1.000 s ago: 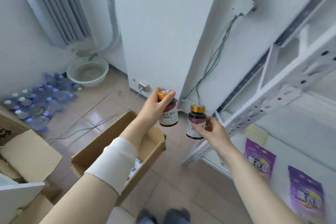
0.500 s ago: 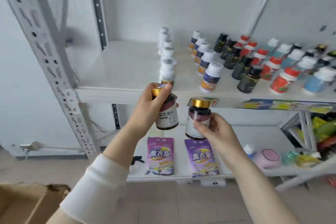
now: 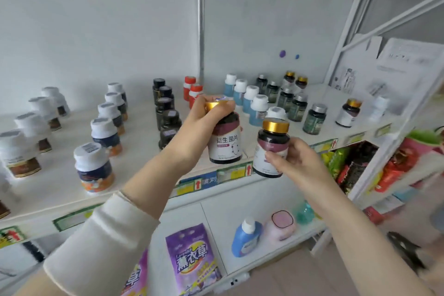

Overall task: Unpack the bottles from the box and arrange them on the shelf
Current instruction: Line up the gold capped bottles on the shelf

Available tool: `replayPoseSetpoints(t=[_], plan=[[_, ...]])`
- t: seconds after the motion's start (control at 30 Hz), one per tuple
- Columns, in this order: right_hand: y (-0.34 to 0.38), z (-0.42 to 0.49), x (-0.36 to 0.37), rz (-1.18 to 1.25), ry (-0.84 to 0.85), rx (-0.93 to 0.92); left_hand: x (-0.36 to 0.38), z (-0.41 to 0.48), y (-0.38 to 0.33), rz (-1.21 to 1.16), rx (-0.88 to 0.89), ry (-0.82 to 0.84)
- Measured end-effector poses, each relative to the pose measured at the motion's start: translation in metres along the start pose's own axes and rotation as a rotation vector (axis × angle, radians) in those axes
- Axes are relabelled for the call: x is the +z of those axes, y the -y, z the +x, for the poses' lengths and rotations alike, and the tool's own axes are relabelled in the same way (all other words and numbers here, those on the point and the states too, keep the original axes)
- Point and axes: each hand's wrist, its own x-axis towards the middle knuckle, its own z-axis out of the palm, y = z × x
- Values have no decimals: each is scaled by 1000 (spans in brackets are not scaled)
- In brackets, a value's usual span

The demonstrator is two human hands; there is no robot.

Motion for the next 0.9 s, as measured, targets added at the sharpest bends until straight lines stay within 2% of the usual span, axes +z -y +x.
replayPoseSetpoints(t=[0.33, 0.53, 0.73, 0.9], plan=[[-5, 137, -147, -109, -155, -35, 106, 183, -2, 299, 159, 169], [-18, 218, -228, -181, -200, -7, 181, 280, 16, 468, 196, 195], [-55, 302, -297, -316, 26, 46, 243, 368, 53, 670, 134, 171], [-90, 364, -329, -432, 287, 149, 270, 423, 91, 812, -42, 108]])
